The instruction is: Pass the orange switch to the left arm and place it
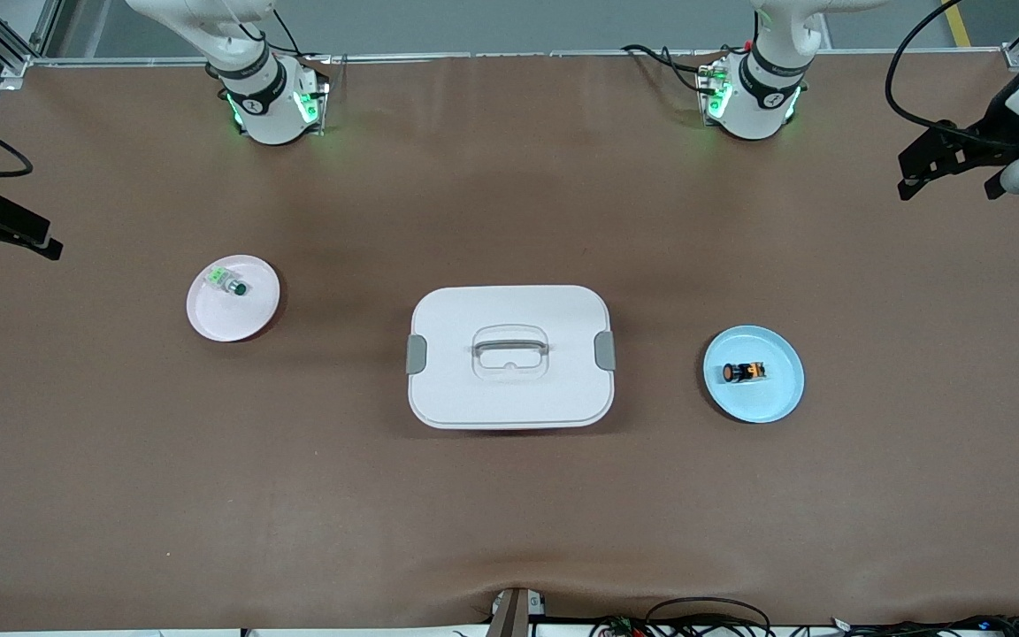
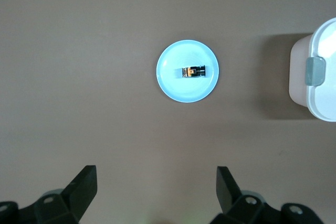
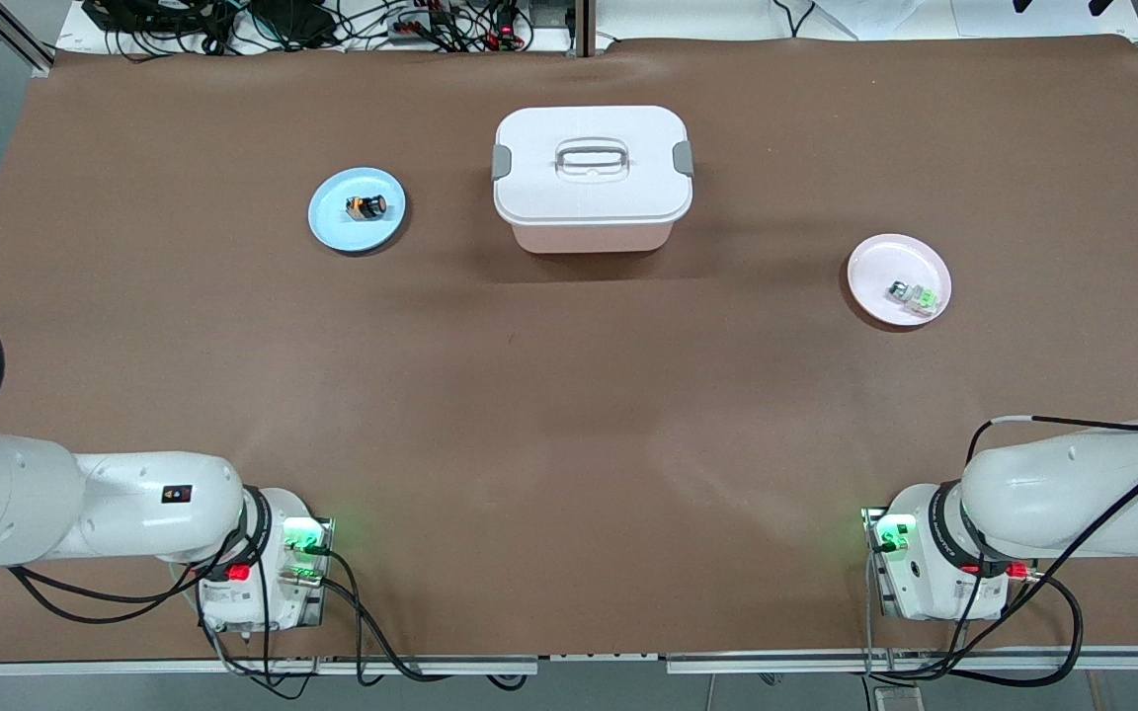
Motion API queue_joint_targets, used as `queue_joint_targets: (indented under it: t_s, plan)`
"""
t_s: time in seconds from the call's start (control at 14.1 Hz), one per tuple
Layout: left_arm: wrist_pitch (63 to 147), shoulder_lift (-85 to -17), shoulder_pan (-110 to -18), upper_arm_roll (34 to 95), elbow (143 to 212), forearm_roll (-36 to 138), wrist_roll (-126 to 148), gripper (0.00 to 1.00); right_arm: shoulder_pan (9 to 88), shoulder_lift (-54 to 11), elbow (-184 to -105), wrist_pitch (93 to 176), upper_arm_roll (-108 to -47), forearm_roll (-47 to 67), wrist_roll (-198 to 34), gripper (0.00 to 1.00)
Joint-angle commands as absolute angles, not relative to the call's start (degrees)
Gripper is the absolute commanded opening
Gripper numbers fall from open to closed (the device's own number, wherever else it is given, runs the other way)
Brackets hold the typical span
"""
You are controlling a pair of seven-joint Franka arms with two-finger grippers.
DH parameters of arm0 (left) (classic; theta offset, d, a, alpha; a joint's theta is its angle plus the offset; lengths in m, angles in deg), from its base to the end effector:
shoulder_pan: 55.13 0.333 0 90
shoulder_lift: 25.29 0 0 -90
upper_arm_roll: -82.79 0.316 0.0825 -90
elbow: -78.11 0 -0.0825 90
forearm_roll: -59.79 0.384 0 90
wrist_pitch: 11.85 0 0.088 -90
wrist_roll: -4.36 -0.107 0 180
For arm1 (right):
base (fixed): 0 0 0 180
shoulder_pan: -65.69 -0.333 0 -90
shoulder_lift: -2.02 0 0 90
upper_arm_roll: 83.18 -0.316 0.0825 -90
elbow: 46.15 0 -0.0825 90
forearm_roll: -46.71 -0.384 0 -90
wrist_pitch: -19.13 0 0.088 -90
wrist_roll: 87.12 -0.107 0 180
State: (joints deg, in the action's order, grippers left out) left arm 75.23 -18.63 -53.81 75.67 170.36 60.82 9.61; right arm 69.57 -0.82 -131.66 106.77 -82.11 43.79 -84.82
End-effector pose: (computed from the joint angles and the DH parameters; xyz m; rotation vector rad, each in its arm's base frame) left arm 0.5100 -0.0541 0.6631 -3.1115 0.0121 -0.0437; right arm 0.5646 -0.0430 0.6301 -3.0901 0.0687 0.0142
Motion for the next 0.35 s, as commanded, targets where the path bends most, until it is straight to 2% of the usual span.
queue_joint_targets:
  t_s: [0.0,0.28]
  plan:
    - [73.4,-18.87,-53.72,75.41,167.76,60.84,11.22,1.0,69.29,1.32,-134.04,107.55,-82.22,45.38,-85.72,1.0]
    - [72.44,-19.23,-53.63,75.5,167.49,60.93,10.69,1.0,69.29,1.32,-134.04,107.64,-82.22,46.53,-85.72,1.0]
